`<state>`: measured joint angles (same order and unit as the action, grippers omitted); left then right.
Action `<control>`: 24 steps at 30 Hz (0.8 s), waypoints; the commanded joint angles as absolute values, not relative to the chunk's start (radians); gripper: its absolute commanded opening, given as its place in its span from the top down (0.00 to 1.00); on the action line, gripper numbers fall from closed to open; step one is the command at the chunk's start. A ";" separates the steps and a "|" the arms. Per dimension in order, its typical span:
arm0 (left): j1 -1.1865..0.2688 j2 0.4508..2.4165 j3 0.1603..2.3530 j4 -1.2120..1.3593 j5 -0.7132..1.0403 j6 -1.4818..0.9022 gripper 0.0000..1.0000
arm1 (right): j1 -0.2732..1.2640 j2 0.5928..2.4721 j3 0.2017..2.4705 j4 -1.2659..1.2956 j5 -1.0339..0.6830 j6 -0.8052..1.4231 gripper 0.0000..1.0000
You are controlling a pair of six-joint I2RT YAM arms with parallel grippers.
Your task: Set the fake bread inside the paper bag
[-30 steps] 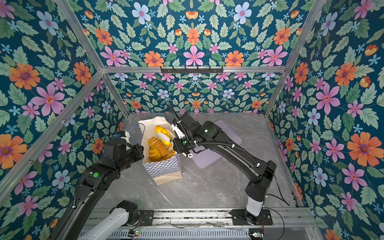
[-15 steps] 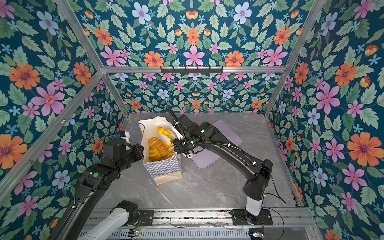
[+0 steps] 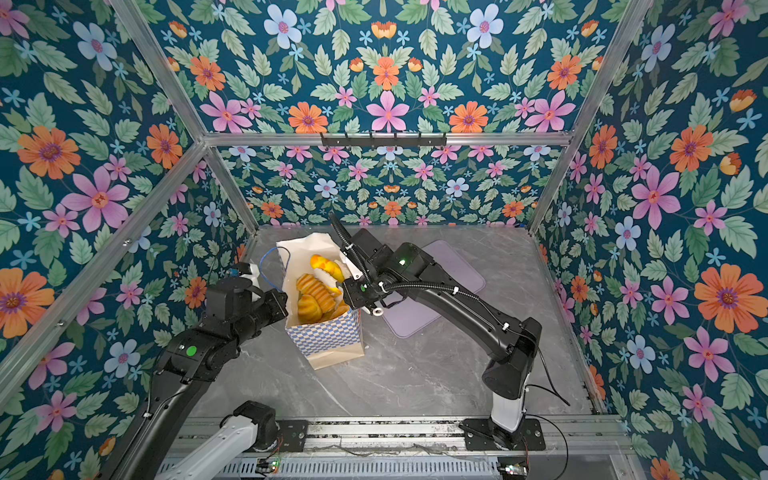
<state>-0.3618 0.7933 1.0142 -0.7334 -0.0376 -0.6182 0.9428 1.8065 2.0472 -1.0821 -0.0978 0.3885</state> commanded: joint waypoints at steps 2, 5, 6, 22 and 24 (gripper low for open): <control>-0.361 0.790 1.013 -0.729 -0.052 -0.613 0.88 | 0.948 1.808 2.064 -1.083 -0.080 0.380 0.52; -0.361 0.785 1.013 -0.732 -0.051 -0.613 0.87 | 0.949 1.807 2.074 -1.085 -0.079 0.382 0.50; -0.361 0.784 1.012 -0.732 -0.051 -0.613 0.87 | 0.951 1.807 2.076 -1.086 -0.078 0.381 0.50; -0.361 0.801 1.087 -0.764 -0.061 -0.599 0.54 | 0.952 1.756 2.116 -1.068 -0.081 0.368 0.53; -0.361 0.812 1.114 -0.776 -0.061 -0.587 0.45 | 0.952 1.746 2.122 -1.066 -0.077 0.359 0.53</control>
